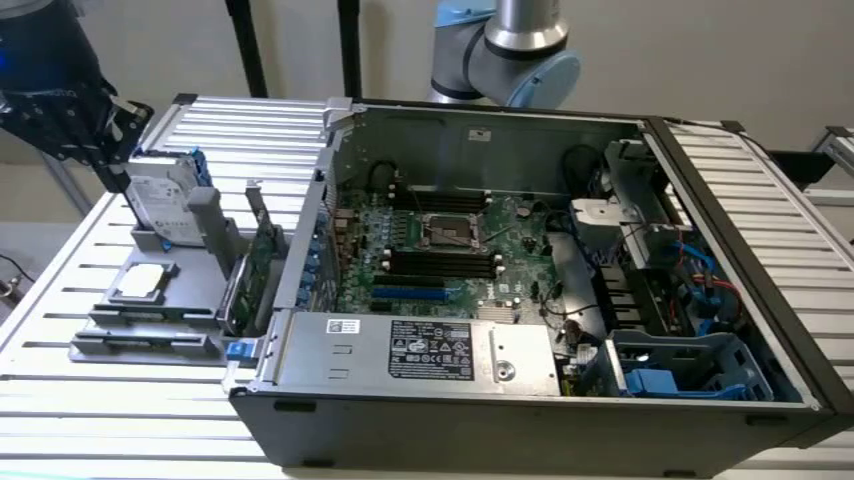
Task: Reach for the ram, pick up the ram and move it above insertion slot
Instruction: 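Reach for the ram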
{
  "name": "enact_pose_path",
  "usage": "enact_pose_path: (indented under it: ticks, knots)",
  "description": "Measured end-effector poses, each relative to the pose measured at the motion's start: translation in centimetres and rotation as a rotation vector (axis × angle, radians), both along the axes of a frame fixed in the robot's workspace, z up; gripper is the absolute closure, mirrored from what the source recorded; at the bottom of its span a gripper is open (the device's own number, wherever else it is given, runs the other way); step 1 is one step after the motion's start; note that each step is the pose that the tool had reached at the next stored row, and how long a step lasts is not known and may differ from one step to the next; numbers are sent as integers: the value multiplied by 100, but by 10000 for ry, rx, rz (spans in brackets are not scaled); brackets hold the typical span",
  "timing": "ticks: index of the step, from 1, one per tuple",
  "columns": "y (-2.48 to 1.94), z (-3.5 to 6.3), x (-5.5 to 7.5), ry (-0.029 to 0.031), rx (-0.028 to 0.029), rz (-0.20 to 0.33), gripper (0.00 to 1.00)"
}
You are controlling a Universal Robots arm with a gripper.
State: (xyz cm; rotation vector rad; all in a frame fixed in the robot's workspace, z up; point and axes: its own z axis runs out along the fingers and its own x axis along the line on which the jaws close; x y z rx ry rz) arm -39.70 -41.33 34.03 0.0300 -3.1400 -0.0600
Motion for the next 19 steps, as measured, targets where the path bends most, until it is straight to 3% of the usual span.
enact_pose_path:
  ticks: [4,7,11,19]
  knots:
    - [-11,0,22,1,0,-1,89]
    - [-55,0,55,1,0,1,89]
    - [-149,-1,67,0,0,17,89]
    - [-405,-10,78,0,0,28,89]
